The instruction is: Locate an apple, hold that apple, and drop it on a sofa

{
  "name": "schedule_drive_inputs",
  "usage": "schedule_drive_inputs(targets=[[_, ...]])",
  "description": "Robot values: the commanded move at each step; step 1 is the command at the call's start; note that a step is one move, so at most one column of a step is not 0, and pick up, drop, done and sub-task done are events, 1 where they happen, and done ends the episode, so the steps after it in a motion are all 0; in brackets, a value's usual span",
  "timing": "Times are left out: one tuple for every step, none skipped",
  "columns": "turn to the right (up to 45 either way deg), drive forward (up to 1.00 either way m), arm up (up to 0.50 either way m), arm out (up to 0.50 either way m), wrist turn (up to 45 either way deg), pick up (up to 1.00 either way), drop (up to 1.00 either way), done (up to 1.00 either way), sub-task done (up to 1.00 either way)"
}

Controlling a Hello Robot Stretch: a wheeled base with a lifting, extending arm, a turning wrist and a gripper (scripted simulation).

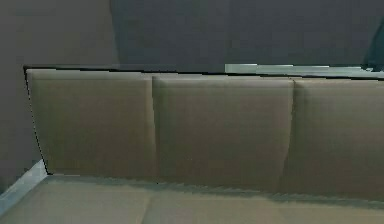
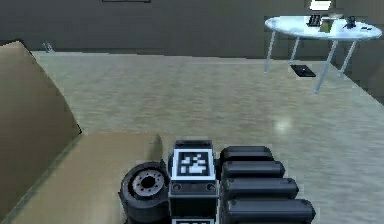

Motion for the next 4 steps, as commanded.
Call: schedule_drive_inputs(targets=[[27.0,0.00,0.00,0.00,0.0,0.00,0.00,0.00,0.00],[-36.0,0.00,0.00,0.00,0.0,0.00,0.00,0.00,0.00],[45.0,0.00,0.00,0.00,0.0,0.00,0.00,0.00,0.00],[6.0,0.00,0.00,0.00,0.0,0.00,0.00,0.00,0.00]])
